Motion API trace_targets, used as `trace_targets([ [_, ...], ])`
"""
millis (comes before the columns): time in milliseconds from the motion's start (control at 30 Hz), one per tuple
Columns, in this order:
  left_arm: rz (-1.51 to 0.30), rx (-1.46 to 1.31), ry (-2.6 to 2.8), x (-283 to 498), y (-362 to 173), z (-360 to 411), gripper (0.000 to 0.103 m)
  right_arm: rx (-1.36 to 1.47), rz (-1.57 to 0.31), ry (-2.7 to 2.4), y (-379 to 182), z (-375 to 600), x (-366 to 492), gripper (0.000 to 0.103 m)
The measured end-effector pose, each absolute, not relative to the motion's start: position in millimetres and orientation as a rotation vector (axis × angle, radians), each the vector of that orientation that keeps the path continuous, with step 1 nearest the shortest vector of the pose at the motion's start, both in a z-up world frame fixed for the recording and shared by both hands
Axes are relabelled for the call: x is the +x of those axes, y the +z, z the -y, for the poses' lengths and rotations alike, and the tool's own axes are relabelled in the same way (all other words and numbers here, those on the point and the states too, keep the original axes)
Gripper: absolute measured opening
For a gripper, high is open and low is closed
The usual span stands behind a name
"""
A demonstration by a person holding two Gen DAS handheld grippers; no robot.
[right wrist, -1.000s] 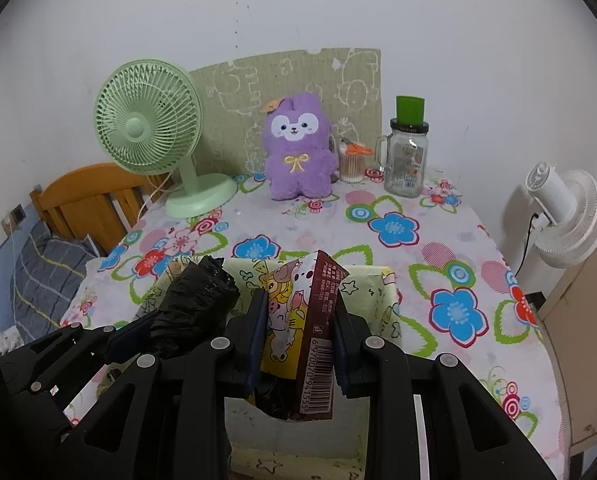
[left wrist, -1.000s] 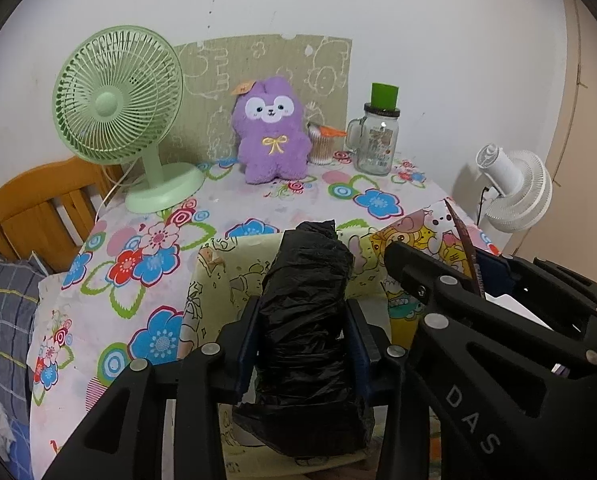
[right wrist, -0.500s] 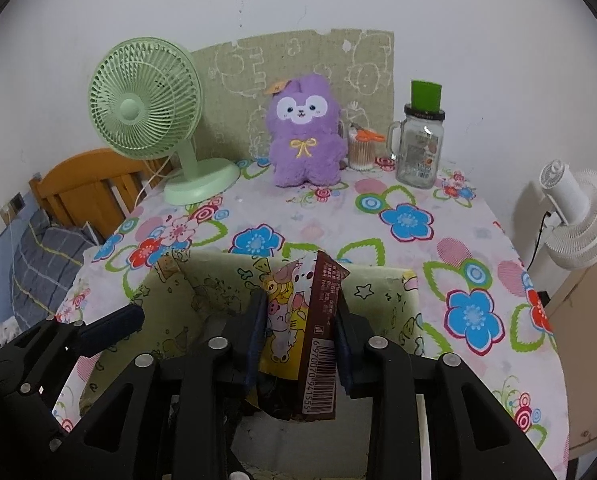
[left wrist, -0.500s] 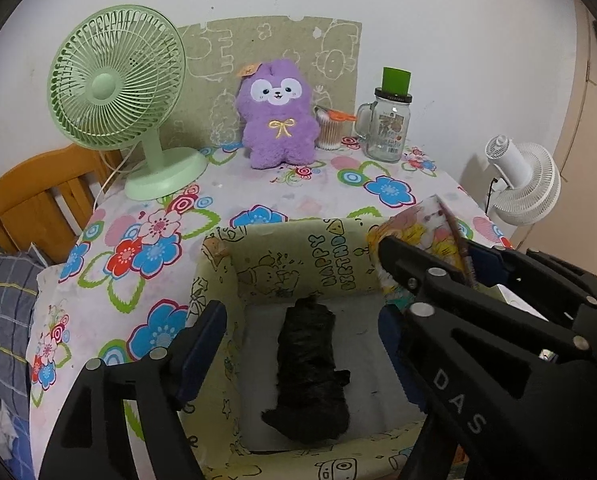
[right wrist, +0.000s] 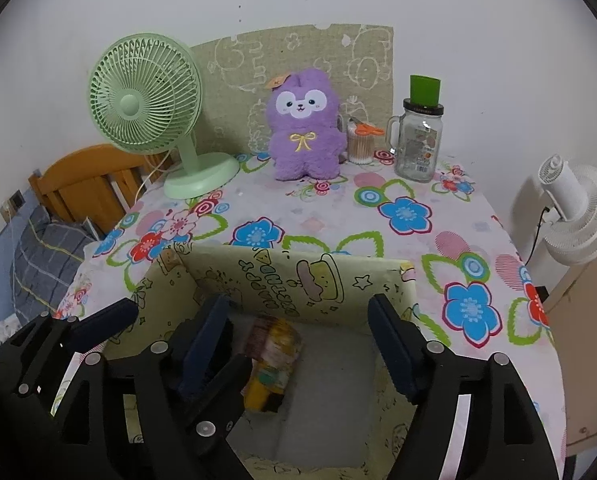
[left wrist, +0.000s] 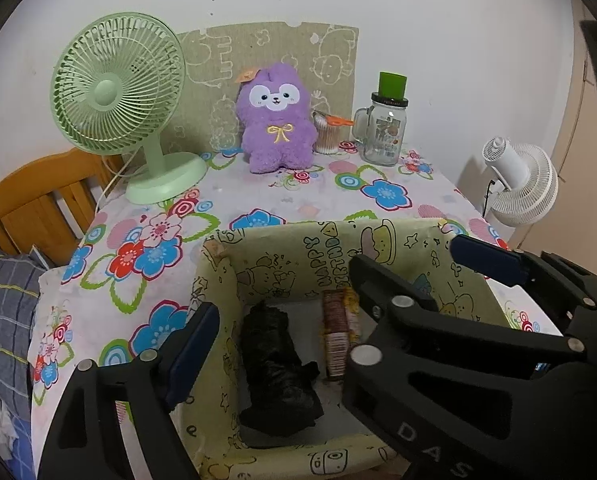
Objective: Organize soft objects
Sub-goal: 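Lower black bundle into box with left tool while right tool releases cartoon box inside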
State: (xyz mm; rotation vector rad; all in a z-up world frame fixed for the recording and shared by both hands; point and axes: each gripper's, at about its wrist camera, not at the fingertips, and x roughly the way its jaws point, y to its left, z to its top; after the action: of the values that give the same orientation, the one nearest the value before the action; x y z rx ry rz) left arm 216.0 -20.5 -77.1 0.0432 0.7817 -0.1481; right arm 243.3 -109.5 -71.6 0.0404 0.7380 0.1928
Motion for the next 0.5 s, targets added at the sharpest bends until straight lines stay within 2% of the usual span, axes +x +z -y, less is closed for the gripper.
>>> trace_targets([
  [167, -0.764, 0.042, -0.142, 208.8, -71.7, 20.1, 0.089, 0.046, -0.711, 0.176, -64.2, 113.7, 232.6, 0.081],
  [500, -0.728, 0.036, -0.136, 191.4, -60.9, 21.2, 0.095, 0.046, -0.688, 0.159, -52.5, 116.0, 213.8, 0.082],
])
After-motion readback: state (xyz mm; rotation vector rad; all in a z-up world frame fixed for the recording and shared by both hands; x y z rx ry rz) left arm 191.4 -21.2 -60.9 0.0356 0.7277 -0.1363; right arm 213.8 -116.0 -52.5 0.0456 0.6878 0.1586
